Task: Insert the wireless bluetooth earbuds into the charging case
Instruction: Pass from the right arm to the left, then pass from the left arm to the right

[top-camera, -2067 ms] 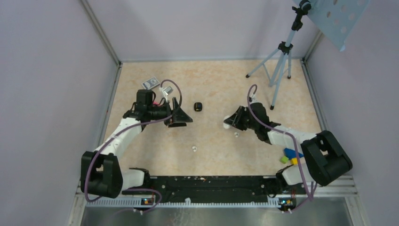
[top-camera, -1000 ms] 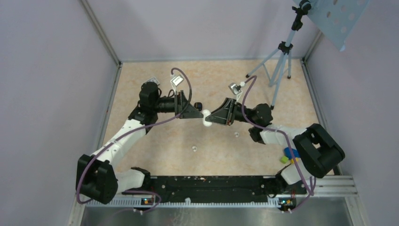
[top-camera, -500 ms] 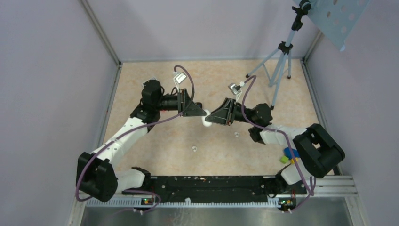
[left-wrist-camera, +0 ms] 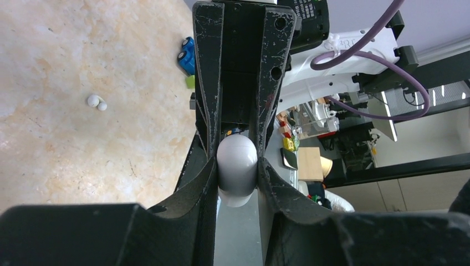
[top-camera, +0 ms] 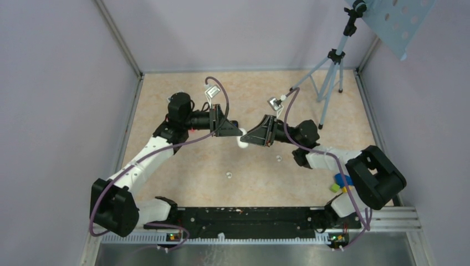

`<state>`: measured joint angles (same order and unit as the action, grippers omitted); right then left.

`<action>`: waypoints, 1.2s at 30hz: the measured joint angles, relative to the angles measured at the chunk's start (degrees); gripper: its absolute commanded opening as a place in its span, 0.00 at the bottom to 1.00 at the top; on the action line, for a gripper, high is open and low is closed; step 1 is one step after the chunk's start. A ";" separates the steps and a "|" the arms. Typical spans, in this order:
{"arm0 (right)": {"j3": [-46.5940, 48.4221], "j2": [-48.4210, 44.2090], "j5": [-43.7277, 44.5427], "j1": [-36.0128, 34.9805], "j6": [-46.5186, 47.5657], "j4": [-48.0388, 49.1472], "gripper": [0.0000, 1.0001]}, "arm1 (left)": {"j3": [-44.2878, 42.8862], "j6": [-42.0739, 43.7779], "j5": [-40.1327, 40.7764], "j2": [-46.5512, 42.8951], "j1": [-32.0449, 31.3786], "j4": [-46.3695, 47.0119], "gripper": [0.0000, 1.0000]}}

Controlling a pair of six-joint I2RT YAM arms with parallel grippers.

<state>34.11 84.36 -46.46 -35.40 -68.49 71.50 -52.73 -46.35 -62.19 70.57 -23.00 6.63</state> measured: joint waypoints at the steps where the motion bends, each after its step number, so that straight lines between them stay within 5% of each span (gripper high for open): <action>1: 0.11 0.00 0.00 0.00 0.07 -0.22 0.00 | -0.11 0.04 0.04 0.00 0.04 -0.31 0.19; 5: 0.44 0.00 0.07 0.00 0.17 -0.63 0.00 | -0.57 0.39 0.13 0.17 0.11 -0.90 0.00; 7: 0.55 0.00 0.24 0.00 0.39 -0.96 0.03 | -0.83 0.50 0.17 0.22 0.20 -1.16 0.00; 9: 0.55 -0.24 0.33 0.00 0.74 -1.53 0.24 | -0.96 0.74 0.28 0.22 0.20 -1.64 0.00; 12: 0.55 -1.18 0.87 0.00 1.49 -3.30 0.40 | -1.29 1.36 0.52 0.22 0.20 -2.32 0.00; 20: -1.42 -2.34 2.36 2.58 -0.35 -2.27 0.54 | -1.81 0.44 -1.05 1.42 0.04 -1.95 0.00; 36: -3.06 -2.12 -1.97 3.30 -4.74 5.20 0.53 | -1.79 -3.52 -3.48 4.07 0.37 2.45 0.00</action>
<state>31.05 82.24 -48.42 -32.10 -73.23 76.71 -54.52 -49.87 -65.67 74.63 -22.63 9.08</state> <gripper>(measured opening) 0.560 0.333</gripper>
